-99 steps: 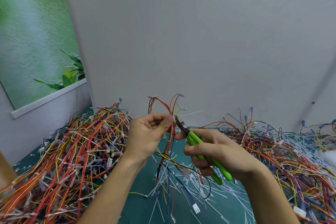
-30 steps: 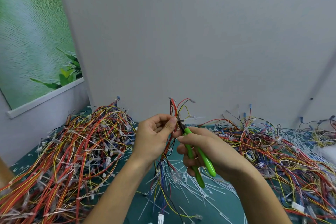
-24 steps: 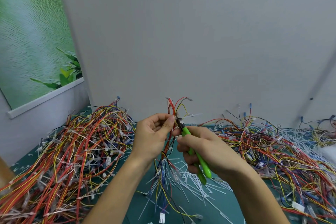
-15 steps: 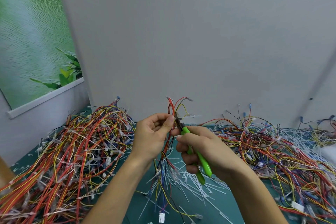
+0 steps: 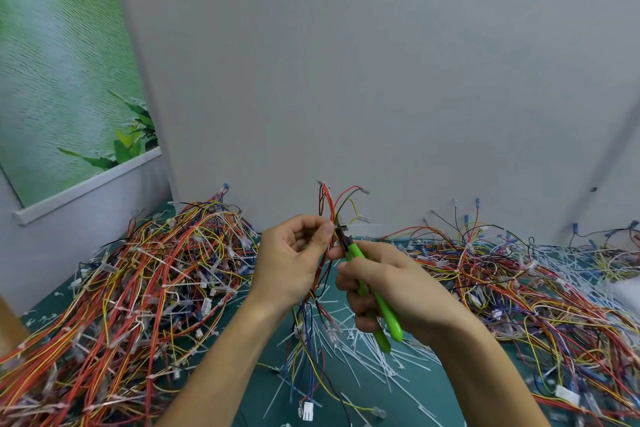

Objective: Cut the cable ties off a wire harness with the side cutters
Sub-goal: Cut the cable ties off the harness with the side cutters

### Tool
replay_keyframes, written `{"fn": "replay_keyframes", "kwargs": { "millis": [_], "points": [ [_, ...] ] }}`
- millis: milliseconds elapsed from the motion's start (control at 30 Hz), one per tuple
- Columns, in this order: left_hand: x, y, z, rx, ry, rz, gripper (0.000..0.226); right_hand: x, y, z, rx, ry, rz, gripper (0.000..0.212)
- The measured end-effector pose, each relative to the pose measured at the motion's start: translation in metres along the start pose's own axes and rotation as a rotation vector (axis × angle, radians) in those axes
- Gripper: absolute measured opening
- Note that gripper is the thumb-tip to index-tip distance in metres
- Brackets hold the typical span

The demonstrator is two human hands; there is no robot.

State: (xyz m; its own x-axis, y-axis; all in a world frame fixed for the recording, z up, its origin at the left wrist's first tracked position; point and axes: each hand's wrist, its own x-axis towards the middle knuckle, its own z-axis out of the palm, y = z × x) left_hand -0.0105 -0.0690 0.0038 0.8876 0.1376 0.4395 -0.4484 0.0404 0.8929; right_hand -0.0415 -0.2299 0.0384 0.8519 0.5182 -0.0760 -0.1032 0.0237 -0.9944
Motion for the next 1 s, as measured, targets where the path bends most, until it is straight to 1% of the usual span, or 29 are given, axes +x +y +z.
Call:
{"fn": "replay_keyframes", "kwargs": {
  "millis": [100, 200, 233, 300, 367, 500, 633, 733, 867, 1000],
  "points": [
    [-0.0009, 0.0005, 0.0013, -0.010, 0.010, -0.015, 0.012, -0.0002, -0.0001, 0.0012, 0.009, 0.004, 0.001, 0.018],
    [-0.0014, -0.0003, 0.0016, -0.004, 0.016, -0.012, 0.014, 0.0014, -0.0011, 0.0018, 0.085, -0.014, 0.023, 0.016],
    [-0.0015, -0.0003, 0.0013, -0.009, 0.016, -0.014, 0.015, 0.0019, -0.0012, 0.0015, 0.117, -0.026, 0.028, 0.017],
    [-0.0011, 0.0001, 0.0007, -0.013, 0.006, -0.012, 0.016, 0.0025, -0.0010, 0.0003, 0.144, -0.064, 0.031, 0.025],
    [-0.0011, 0.0007, 0.0002, 0.008, -0.010, 0.005, 0.015, 0.0024, -0.0007, -0.0008, 0.112, -0.078, 0.025, 0.029],
    [-0.0020, 0.0004, -0.0002, 0.014, -0.026, 0.006, 0.010, 0.0023, 0.0003, -0.0025, 0.072, -0.058, 0.022, 0.029],
    [-0.0008, 0.0005, -0.0013, 0.013, -0.015, 0.010, 0.005, 0.0007, 0.0014, -0.0003, 0.027, -0.020, -0.005, 0.017],
    [-0.0005, 0.0008, 0.0004, 0.010, -0.016, 0.007, 0.006, -0.0002, 0.0005, 0.0003, 0.012, -0.002, -0.007, 0.025],
    [-0.0007, 0.0005, 0.0007, 0.015, -0.010, 0.006, 0.007, 0.0003, 0.0000, 0.0013, 0.011, 0.011, 0.003, 0.023],
    [-0.0012, 0.0002, 0.0002, 0.030, -0.020, -0.007, 0.005, 0.0003, -0.0017, 0.0015, -0.002, -0.019, 0.010, 0.029]
  ]
}}
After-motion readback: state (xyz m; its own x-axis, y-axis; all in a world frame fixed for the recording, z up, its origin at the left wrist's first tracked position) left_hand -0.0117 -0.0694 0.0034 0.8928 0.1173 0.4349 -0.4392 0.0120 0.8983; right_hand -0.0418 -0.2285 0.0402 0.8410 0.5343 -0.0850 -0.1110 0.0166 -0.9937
